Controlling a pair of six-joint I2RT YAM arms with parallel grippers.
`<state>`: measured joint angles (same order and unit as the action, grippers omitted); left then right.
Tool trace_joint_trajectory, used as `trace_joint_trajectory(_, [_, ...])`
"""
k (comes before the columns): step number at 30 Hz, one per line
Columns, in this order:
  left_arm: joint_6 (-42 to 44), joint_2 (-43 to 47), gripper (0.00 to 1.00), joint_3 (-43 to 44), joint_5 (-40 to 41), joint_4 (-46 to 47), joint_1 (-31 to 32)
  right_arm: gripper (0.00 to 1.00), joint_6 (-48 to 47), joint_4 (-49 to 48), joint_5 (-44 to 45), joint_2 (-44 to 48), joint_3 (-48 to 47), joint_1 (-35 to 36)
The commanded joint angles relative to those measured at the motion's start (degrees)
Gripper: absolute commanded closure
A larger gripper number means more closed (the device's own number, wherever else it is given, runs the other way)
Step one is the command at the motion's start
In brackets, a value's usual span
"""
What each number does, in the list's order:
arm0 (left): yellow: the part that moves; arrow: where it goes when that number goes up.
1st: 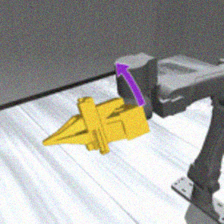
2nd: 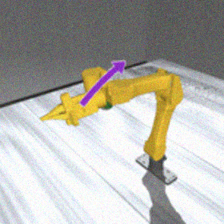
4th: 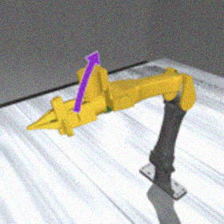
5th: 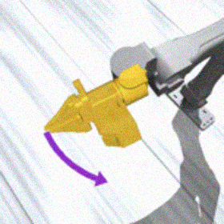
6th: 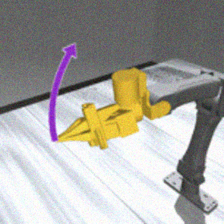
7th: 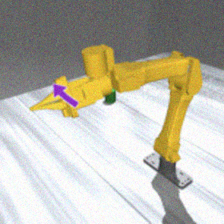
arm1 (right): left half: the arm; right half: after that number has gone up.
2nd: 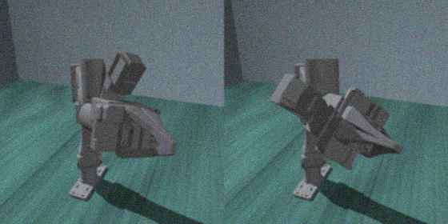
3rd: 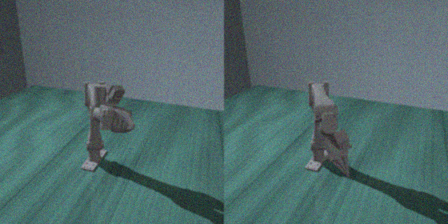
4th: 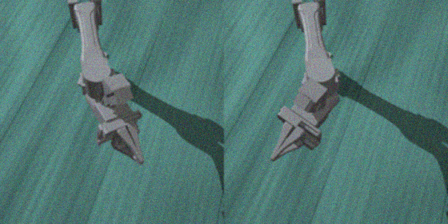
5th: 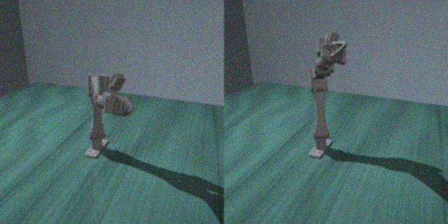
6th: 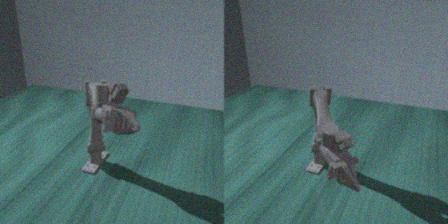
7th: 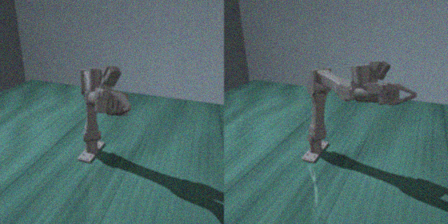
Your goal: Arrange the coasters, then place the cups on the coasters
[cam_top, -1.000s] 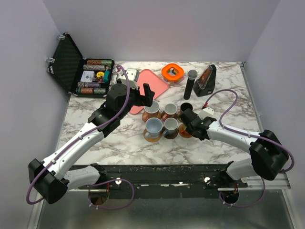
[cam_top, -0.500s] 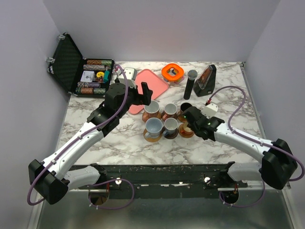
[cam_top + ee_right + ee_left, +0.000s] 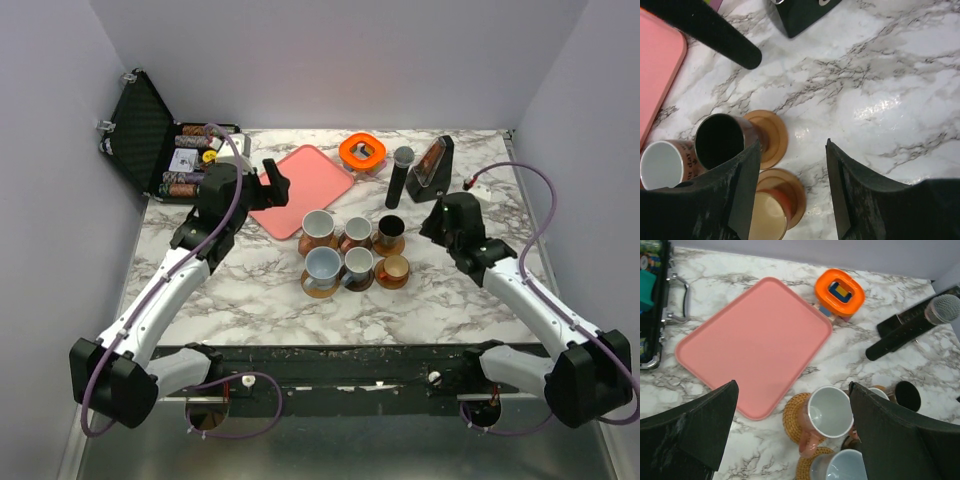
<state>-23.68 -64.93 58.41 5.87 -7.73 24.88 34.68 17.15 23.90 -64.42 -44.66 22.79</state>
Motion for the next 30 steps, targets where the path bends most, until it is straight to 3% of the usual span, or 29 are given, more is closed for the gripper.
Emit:
trace_joint_trajectory(1, [-3.3, -0.55, 0.01, -1.81, -4.64, 1.66, -7.03, 0.37, -10.41, -5.02, -11.67, 1.93, 1.16, -8.52])
trace_joint_trajectory(7, [-1.73, 1.9, 0.01, -2.43, -4.29, 2.89, -14.25, 0.36, -15.15, -5.11, -16.0, 8.77, 1.25, -18.47])
trace_joint_trajectory(15, [5.92, 9.72, 0.01, -5.4, -0.95, 7.37, -14.07, 0.35, -19.56, -8.09, -12.04, 19.59, 3.44, -18.83])
trace_joint_trajectory(30, [4.52, 13.68, 0.01, -6.82, 2.04, 10.18, -13.9, 0.33, -20.96, -9.68, -10.63, 25.31, 6.26, -18.83])
